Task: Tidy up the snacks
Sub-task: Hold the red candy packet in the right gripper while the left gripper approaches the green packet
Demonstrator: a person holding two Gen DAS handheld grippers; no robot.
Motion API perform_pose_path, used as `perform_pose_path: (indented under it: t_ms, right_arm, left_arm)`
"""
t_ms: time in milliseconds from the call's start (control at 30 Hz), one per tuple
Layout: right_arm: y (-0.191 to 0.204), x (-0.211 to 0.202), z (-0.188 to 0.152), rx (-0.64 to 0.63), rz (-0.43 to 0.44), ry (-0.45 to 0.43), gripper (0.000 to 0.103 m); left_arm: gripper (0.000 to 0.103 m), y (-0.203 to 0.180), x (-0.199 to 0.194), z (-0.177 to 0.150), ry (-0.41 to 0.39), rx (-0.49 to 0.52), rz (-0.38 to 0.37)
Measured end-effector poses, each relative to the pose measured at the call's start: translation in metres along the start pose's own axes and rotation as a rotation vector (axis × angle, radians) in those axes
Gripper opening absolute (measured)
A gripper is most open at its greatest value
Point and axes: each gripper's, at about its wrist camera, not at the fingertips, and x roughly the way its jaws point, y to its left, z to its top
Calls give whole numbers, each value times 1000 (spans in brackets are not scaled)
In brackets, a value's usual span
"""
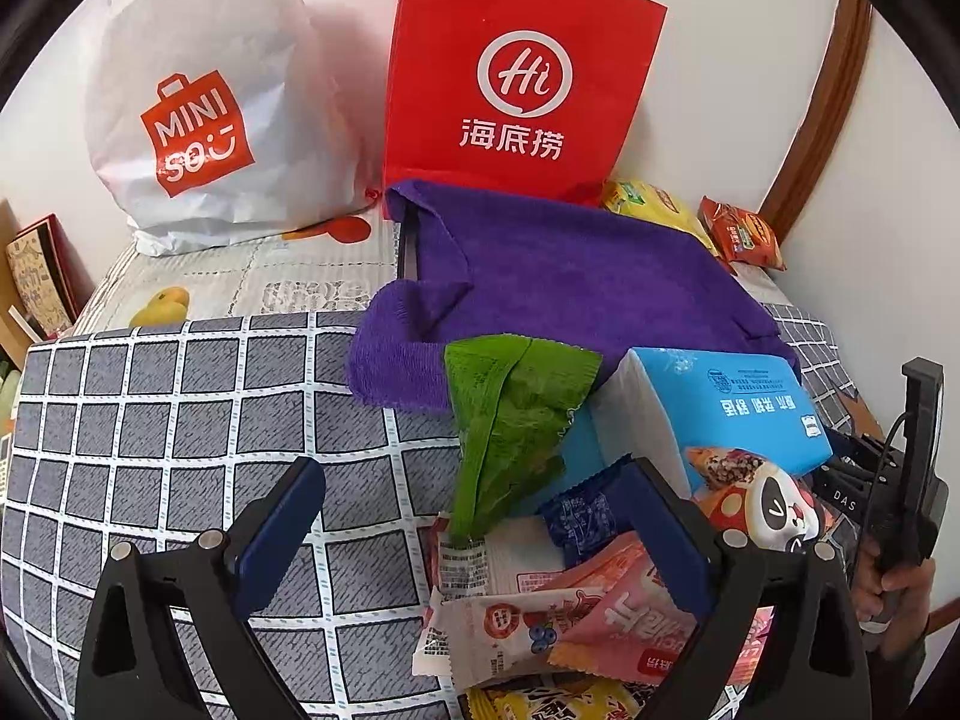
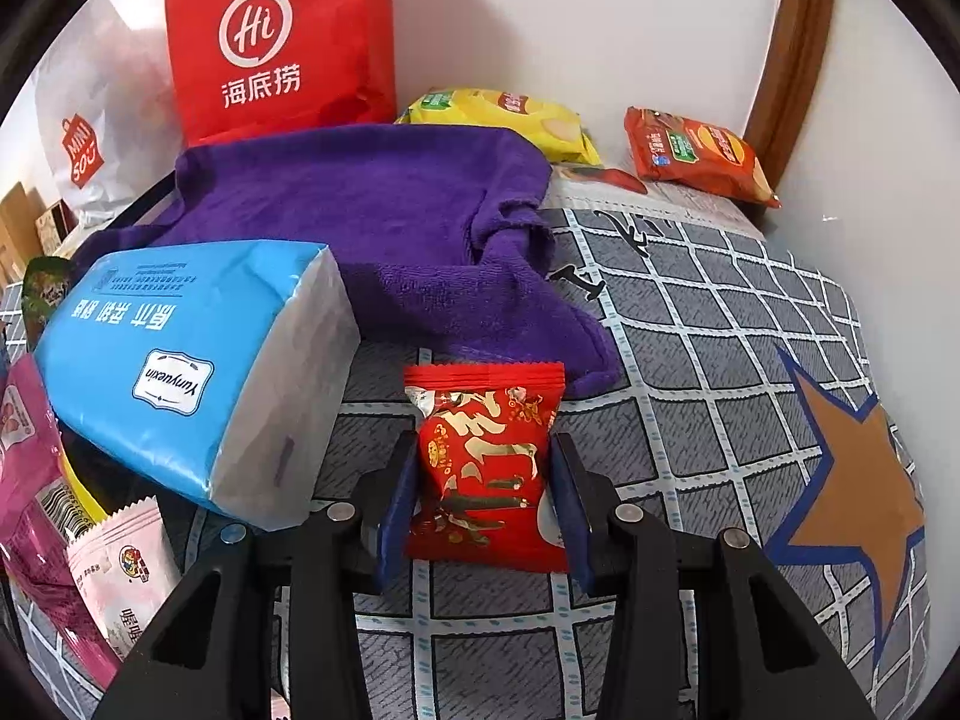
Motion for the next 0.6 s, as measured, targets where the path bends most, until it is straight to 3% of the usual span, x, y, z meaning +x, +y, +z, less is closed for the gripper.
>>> perform_pose_path:
  t_ms: [300, 600]
  right_arm:
    - [-2, 1, -1, 16, 2, -2, 42]
    - [-1, 2, -1, 14, -1, -2, 42]
  left_arm:
    - [99, 2, 8, -2, 17, -7, 19]
    - [99, 10, 13, 0, 41, -54, -10]
